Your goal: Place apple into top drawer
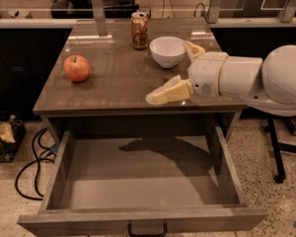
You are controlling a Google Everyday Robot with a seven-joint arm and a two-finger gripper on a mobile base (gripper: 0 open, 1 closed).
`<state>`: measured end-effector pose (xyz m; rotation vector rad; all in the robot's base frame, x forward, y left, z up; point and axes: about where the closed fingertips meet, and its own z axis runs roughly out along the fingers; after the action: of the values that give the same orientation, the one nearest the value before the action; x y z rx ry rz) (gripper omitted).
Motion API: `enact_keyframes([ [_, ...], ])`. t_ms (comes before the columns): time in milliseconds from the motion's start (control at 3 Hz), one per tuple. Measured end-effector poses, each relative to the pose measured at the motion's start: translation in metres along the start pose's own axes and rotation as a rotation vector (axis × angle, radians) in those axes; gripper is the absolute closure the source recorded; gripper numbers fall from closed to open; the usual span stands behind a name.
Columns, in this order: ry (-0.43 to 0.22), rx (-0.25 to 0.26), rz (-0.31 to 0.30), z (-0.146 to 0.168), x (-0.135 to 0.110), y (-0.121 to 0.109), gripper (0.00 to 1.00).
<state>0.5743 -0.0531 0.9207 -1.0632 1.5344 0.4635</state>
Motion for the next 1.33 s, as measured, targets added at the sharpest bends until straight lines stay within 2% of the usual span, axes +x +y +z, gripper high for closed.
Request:
enact_keyframes([
  [333, -0.060, -0.011, -0.079, 0.020, -0.017, 0.009, 0.00],
  [667, -0.067, -0.016, -0.076, 0.025, -0.018, 0.010, 0.00],
  [1000, -0.125, -0.028, -0.052, 0.055, -0.015, 0.005, 0.00],
  [1333, -0.172, -0.052, -0.019, 0.106, -0.010, -0.002, 0.00],
])
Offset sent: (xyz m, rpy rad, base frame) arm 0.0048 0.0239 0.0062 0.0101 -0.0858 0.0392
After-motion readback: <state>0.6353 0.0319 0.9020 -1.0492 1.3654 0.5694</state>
